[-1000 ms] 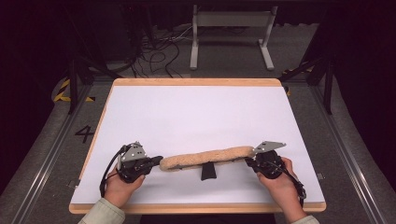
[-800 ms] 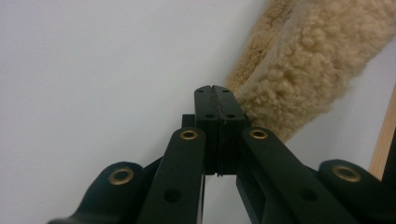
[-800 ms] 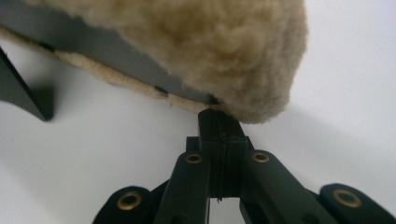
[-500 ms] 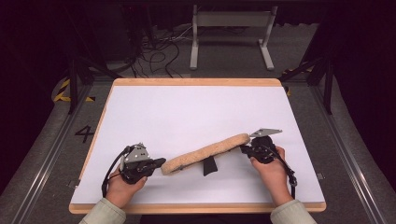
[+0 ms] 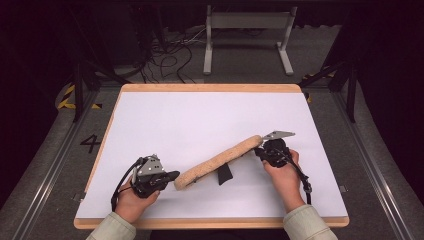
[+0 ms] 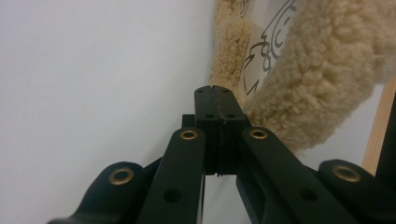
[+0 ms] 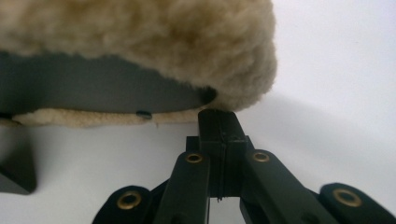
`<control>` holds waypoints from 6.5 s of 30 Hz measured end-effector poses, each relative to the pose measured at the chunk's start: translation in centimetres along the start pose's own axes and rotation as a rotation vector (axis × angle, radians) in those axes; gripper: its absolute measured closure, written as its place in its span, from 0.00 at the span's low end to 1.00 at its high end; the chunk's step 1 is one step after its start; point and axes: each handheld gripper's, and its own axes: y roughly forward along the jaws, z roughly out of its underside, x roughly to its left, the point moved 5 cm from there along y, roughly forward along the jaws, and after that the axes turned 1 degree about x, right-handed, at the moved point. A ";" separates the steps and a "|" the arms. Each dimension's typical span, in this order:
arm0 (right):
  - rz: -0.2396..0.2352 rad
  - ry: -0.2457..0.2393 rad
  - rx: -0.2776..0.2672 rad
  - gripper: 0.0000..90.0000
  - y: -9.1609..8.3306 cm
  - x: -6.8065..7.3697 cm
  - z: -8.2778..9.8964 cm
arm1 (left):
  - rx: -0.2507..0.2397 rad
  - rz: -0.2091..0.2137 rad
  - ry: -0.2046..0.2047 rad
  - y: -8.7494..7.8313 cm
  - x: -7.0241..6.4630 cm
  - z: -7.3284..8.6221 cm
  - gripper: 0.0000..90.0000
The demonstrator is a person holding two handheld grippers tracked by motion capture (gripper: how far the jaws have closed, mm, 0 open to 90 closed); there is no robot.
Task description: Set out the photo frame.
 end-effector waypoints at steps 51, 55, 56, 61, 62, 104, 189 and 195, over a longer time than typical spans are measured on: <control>-0.251 -0.214 -0.057 1.00 -4.7 8.4 2.9 | 0.046 0.238 0.090 1.4 -3.6 -0.6 0.95; -0.309 -0.256 -0.048 1.00 -3.9 10.3 3.1 | 0.023 0.223 0.042 1.0 -2.8 -0.4 0.93; -0.319 -0.265 -0.048 1.00 -3.8 10.6 3.1 | 0.021 0.223 0.032 1.0 -2.6 -0.3 0.93; -0.331 -0.293 -0.039 1.00 -2.4 12.1 3.0 | 0.008 0.205 0.007 0.7 -2.1 -0.2 0.92; -0.325 -0.287 -0.039 1.00 -2.0 12.2 3.0 | 0.007 0.202 0.008 0.7 -2.1 -0.2 0.92; -0.185 -0.204 -0.044 1.00 0.3 7.4 3.0 | 0.006 0.203 0.001 0.6 -2.0 -0.1 0.93; -0.096 0.065 -0.135 0.30 -9.2 3.7 2.6 | 0.002 0.177 -0.026 1.5 -1.1 -0.8 0.85; -0.113 0.068 -0.090 0.39 -6.9 4.6 2.4 | 0.003 0.177 -0.032 1.6 -1.1 -0.6 0.85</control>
